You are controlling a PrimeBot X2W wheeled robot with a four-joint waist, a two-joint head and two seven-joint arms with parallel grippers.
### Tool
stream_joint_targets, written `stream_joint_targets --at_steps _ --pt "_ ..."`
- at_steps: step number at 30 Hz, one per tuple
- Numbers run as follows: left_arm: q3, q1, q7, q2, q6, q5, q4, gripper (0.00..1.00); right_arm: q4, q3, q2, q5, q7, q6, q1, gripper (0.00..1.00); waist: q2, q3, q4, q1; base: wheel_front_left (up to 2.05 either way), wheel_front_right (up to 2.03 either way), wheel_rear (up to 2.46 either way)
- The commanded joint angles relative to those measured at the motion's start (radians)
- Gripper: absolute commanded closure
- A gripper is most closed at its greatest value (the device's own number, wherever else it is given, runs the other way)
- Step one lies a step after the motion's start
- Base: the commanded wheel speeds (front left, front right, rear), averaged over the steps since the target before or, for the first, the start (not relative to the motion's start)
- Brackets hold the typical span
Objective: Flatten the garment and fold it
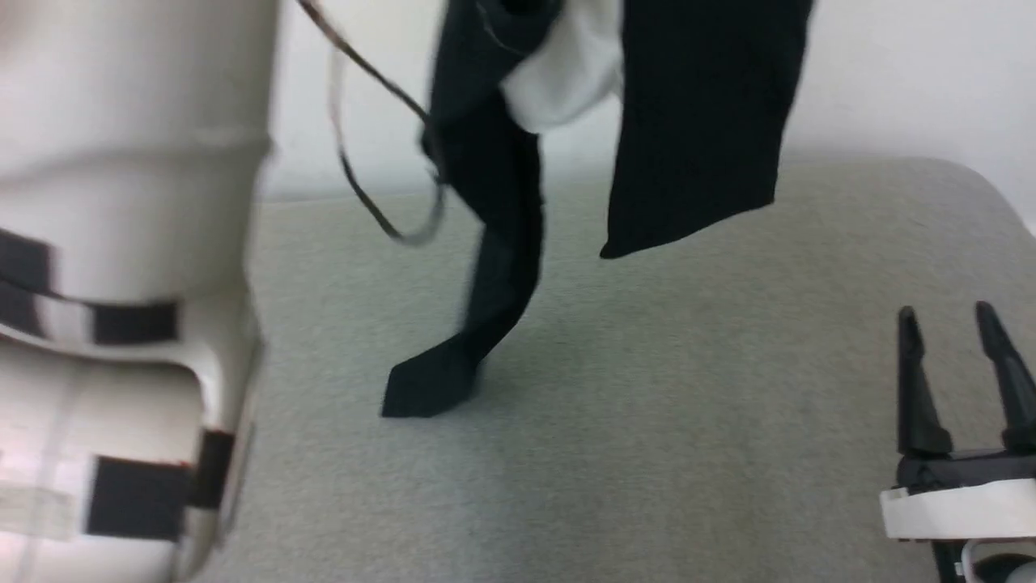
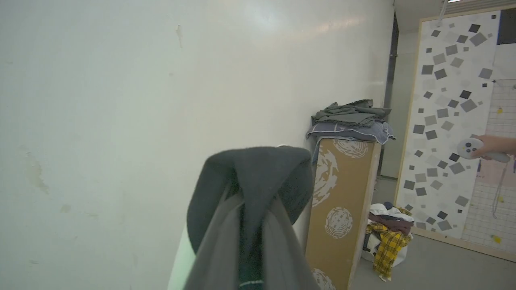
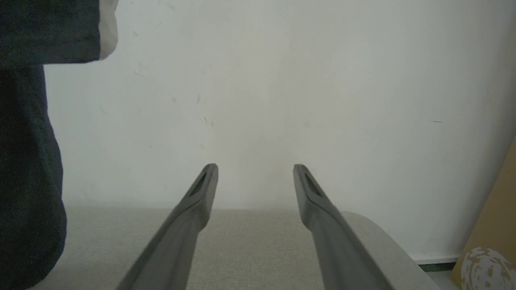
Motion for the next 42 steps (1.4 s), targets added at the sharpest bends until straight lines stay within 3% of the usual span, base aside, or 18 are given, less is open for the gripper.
stream_joint_targets --at_steps 1,7,16,23,29,30,31,37,42 --pt "-0.015 0.049 -0.011 -0.011 0.011 -0.012 -0.018 1.00 -0.002 -0.012 0.002 0.002 -0.003 -0.001 0.001 0.00 0.0000 0.017 -0.049 0.0001 0.00 0.00 0.00" --pt "-0.100 0.264 -0.057 -0.023 0.038 -0.018 -0.116 1.00 -0.021 -0.057 0.002 0.007 -0.003 -0.001 -0.006 0.00 0.0000 0.057 -0.064 0.0001 0.00 0.00 0.00" --pt "-0.271 0.789 -0.197 -0.003 0.063 0.040 -0.234 1.00 -0.041 -0.079 0.002 0.003 0.002 -0.001 -0.021 0.00 0.0000 0.113 -0.063 0.0001 0.00 0.00 0.00" --pt "-0.386 1.039 -0.269 0.066 0.084 0.133 -0.116 1.00 -0.055 -0.069 0.002 0.004 0.008 -0.001 -0.036 0.00 0.0000 0.170 -0.074 0.0001 0.00 0.00 0.00" --pt "-0.430 1.056 -0.291 0.075 0.082 0.177 -0.001 1.00 -0.052 -0.056 0.002 0.001 0.009 -0.001 -0.056 0.00 0.0000 0.199 -0.075 0.0001 0.00 0.00 0.00" --pt "-0.429 1.052 -0.299 0.068 0.080 0.176 0.008 0.56 -0.050 -0.057 0.002 0.001 0.009 -0.001 -0.056 0.00 0.0000 0.197 -0.071 0.0001 0.00 0.00 0.00" --pt "-0.428 1.048 -0.308 0.062 0.077 0.175 0.014 0.00 -0.048 -0.060 0.002 0.000 0.009 -0.001 -0.055 0.00 0.0000 0.194 -0.065 0.0001 0.00 0.00 0.00" --pt "-0.390 1.046 -0.353 0.068 0.059 0.144 -0.046 0.00 -0.041 -0.067 0.002 -0.003 0.018 -0.001 -0.038 0.00 0.0000 0.139 -0.030 0.0001 0.00 0.00 0.00" --pt "-0.322 1.113 -0.354 0.157 0.093 0.116 -0.218 0.00 -0.040 -0.072 0.002 -0.004 0.029 -0.001 -0.019 0.00 0.0000 0.079 -0.004 0.0001 0.00 0.00 0.00"
